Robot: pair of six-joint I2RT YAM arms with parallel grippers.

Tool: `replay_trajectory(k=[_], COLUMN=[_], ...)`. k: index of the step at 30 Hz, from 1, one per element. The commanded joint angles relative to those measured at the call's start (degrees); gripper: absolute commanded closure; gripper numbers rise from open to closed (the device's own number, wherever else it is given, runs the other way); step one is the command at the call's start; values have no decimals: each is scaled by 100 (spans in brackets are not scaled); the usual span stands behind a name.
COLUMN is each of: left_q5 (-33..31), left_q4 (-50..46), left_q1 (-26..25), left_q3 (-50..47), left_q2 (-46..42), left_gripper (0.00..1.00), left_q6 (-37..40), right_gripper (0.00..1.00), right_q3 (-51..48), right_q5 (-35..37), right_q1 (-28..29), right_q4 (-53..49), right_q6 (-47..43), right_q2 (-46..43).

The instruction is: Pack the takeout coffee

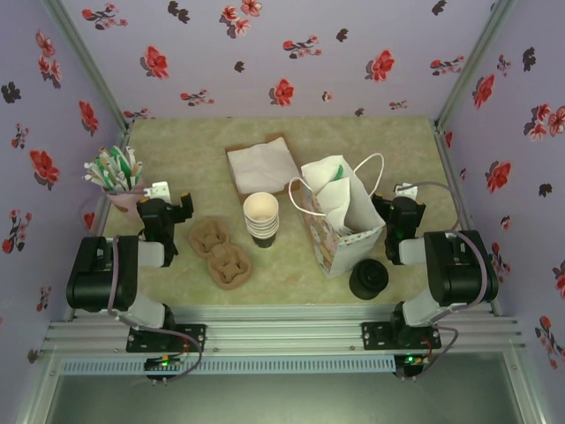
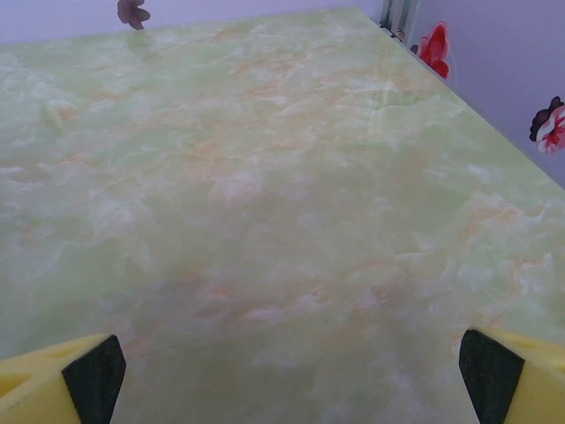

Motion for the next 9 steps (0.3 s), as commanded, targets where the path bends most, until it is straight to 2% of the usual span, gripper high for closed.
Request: replay_trajectory(k=[1, 9], left_q5=[9, 12], left_q4=[19, 17], left_q1=[40, 40], left_q3=[126, 125], left_q2=[82, 82], left_gripper=[1, 1], left_q6=[164, 164], right_gripper=[1, 1], right_q3=[136, 158], right_q5=[-39, -189], right_q1=[-35, -96], right_q4=[10, -35], right_q6=[26, 50], right_q2=[-16, -16])
